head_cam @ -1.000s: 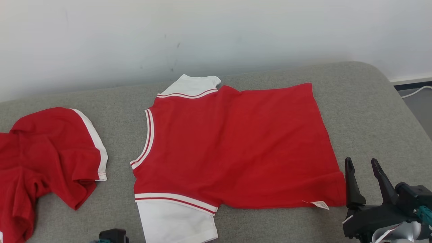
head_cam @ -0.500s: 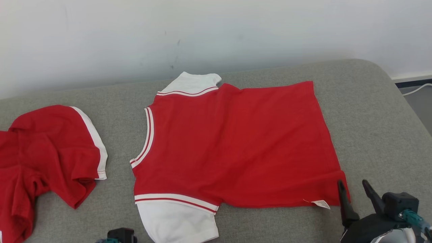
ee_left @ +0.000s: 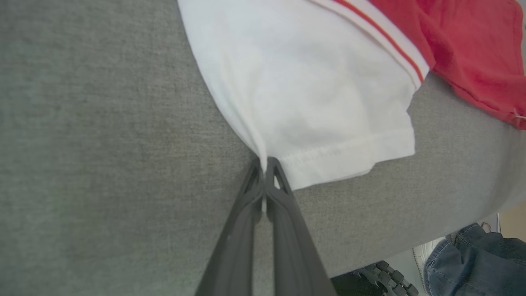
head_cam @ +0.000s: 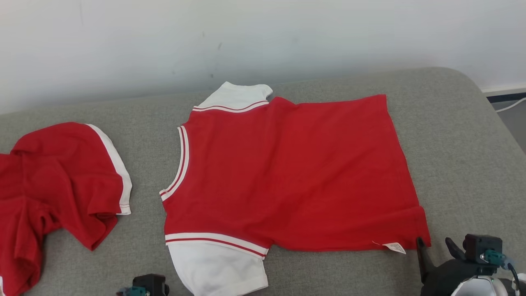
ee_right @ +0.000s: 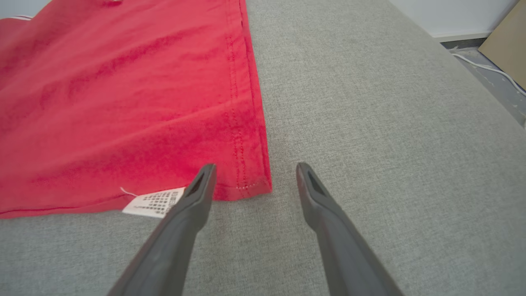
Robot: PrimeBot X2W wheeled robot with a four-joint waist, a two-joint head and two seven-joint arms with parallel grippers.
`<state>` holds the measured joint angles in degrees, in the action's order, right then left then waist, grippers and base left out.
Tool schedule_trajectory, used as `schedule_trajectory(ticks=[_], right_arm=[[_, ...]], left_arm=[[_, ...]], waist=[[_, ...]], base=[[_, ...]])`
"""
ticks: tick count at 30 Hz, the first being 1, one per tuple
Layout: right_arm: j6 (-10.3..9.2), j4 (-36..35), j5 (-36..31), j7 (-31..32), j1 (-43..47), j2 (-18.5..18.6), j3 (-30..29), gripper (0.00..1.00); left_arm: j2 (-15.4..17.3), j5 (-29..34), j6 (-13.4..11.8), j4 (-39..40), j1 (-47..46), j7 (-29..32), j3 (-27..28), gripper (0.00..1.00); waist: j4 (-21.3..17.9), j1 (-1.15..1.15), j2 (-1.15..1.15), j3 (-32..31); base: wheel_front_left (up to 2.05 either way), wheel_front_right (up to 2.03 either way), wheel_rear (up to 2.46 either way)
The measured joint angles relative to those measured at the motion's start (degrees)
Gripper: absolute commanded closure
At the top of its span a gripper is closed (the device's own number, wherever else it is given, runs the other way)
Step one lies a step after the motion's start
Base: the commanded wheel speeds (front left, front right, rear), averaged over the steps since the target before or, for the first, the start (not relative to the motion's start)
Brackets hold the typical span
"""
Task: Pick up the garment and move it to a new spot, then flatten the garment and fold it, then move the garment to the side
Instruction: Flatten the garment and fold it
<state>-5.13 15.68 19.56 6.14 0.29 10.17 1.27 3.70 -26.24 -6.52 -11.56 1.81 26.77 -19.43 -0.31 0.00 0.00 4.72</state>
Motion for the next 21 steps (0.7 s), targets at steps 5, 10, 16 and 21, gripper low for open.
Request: schedule_trajectory(ticks=[5,10,16,21], right_arm=[[-0.18,1.33,0.01,1.02,-2.44,0.0,0.02,0.0],[-0.43,3.07,0.0,2.63,-3.53,-0.03,0.13,0.0],[-0.49,4.81,0.05,3.89,-3.82,-0.07,-0.01,0.15],[-0.49,5.32,0.05,3.77,-5.45,-0.16,0.13,0.8]], left_arm=[[0.05,0.09,0.0,0.81,-0.28,0.48,0.03,1.0],[0.16,0.1,0.0,1.63,-0.74,1.08,0.01,1.0],[0.14,0.29,0.0,2.58,-1.48,1.94,-0.36,1.0],[0.02,0.29,0.08,2.92,-2.02,2.03,-0.45,1.0]], waist=[[0.44,0.0,0.0,1.01],[0.91,0.0,0.0,2.24],[1.79,0.0,0.0,3.8],[2.55,0.0,0.0,4.7]], base=[[0.0,0.0,0.0],[0.0,0.0,0.0],[0.0,0.0,0.0],[0.0,0.0,0.0]])
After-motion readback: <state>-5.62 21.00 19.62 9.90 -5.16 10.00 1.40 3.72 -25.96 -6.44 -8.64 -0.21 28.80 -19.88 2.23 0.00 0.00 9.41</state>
